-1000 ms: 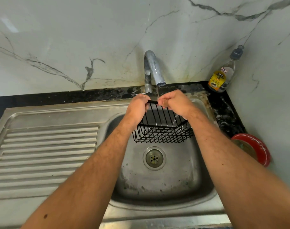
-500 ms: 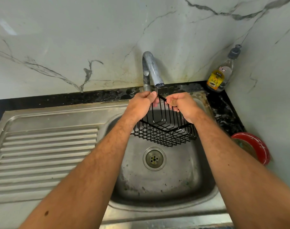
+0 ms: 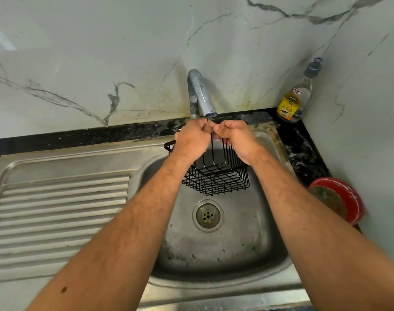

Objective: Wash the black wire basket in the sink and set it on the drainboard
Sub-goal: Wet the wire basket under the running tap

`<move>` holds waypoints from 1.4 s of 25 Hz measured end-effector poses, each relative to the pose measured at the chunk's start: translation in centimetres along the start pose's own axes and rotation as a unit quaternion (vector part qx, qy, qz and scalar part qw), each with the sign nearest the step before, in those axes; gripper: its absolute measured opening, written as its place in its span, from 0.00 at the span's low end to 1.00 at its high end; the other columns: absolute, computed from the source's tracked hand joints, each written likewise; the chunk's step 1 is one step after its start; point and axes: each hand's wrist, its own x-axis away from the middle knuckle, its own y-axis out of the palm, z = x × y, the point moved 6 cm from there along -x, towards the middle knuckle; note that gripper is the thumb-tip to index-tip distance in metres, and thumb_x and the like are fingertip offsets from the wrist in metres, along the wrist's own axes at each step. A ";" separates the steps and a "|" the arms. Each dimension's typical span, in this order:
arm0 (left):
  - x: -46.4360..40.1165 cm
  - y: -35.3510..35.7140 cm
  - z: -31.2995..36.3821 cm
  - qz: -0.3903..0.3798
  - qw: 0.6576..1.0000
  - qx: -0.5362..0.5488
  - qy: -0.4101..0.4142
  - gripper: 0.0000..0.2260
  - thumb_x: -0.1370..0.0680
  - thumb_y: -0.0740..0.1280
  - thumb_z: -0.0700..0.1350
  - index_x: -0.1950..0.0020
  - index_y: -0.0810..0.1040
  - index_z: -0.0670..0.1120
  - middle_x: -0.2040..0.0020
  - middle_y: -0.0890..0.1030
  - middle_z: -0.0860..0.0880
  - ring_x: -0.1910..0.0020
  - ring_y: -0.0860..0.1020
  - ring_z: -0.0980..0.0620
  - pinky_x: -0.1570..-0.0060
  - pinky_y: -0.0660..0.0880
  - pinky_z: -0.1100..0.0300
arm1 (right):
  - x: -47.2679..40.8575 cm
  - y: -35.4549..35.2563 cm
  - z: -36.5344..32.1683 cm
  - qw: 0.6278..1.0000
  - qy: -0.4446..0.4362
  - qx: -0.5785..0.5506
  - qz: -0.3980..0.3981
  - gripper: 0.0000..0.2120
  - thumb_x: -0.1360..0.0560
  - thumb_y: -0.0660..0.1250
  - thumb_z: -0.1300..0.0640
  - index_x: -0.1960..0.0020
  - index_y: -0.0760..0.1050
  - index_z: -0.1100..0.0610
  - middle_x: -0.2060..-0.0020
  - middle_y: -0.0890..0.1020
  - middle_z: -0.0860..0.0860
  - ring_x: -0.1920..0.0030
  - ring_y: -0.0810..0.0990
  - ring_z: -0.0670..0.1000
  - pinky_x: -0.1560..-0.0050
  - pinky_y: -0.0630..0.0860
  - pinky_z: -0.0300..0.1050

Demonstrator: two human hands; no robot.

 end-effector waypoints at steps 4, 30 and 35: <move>1.5 0.8 0.6 -0.008 0.985 -0.087 0.150 0.06 0.14 0.58 0.43 0.44 0.72 0.42 0.45 0.73 0.46 0.49 0.76 0.52 0.44 0.77 0.57 | 0.1 -0.3 0.6 0.997 -0.004 -0.079 0.006 0.13 0.24 0.70 0.63 0.66 0.72 0.56 0.75 0.77 0.43 0.70 0.69 0.43 0.65 0.65 0.39; -0.8 -1.1 -2.5 -0.037 0.996 -0.059 -0.048 0.13 0.17 0.65 0.52 0.52 0.86 0.47 0.61 0.81 0.58 0.61 0.77 0.60 0.64 0.67 0.68 | 0.9 -0.1 -2.4 0.912 0.013 0.410 0.002 0.14 0.23 0.58 0.54 0.58 0.82 0.54 0.65 0.82 0.49 0.63 0.79 0.48 0.60 0.74 0.43; -0.7 -1.3 -3.3 -0.028 1.000 0.007 -0.010 0.11 0.18 0.67 0.56 0.50 0.85 0.52 0.56 0.83 0.57 0.56 0.79 0.62 0.52 0.72 0.67 | 1.1 -0.8 -0.7 0.951 0.029 0.308 0.011 0.16 0.19 0.61 0.55 0.66 0.72 0.57 0.71 0.72 0.50 0.69 0.68 0.49 0.64 0.64 0.44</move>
